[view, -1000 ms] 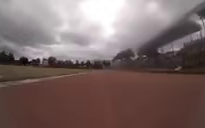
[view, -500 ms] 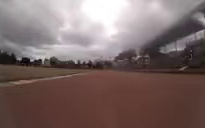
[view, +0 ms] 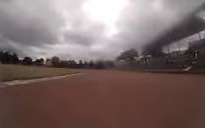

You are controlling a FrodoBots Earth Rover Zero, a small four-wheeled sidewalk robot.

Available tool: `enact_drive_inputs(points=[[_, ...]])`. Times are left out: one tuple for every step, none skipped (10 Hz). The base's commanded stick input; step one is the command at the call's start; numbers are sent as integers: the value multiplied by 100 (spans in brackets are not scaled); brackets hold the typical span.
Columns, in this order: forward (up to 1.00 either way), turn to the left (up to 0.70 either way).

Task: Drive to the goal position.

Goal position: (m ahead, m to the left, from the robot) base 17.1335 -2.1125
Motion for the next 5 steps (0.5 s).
enact_drive_inputs(points=[[100, 0], [100, 0], [100, 0], [100, 0], [100, 0]])
